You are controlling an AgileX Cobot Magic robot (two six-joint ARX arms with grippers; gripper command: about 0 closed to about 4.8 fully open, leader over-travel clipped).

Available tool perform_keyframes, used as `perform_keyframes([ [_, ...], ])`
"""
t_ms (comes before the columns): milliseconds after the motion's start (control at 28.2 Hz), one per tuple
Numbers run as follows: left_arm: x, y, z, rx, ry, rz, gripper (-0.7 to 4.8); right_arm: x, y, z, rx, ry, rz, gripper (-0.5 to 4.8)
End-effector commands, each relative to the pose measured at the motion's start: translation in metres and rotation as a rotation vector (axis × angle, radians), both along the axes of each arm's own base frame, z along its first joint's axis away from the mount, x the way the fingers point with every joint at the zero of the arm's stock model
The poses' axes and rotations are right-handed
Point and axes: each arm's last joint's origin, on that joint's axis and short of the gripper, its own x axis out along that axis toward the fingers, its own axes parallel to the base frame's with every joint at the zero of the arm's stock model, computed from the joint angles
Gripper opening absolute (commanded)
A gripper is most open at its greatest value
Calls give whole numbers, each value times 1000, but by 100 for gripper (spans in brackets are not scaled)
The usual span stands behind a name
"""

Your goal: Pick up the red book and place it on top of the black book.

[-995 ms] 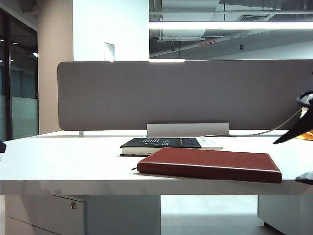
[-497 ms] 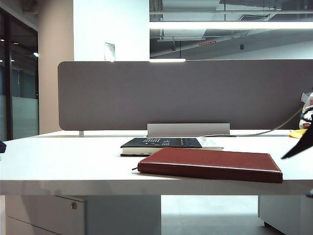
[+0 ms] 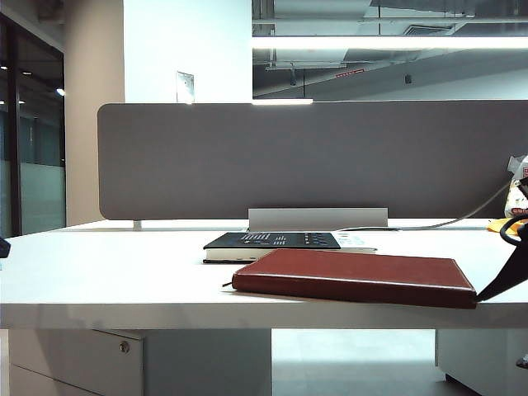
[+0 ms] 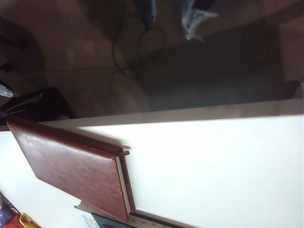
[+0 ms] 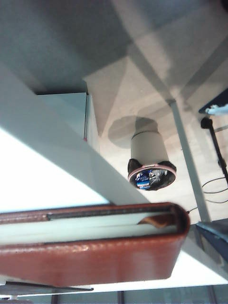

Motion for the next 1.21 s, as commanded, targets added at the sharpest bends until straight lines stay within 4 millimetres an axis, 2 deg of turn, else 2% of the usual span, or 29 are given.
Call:
perform_keyframes([
  [36,0,0,-2,5,8,-7,80,4,1,5,25,-56,-3,284],
  [320,0,0,-2,5,8,-7,80,24,7,18,38,-97,4,284],
  [710,0,0,-2,5,8,-7,80,25,8,7,40,-19,40,284],
  [1066,0,0,-2,5,8,-7,80,29,10,8,62,-32,37,283],
  [1208,0,0,-2,5,8,-7,80,32,10,12,70,-64,37,259],
])
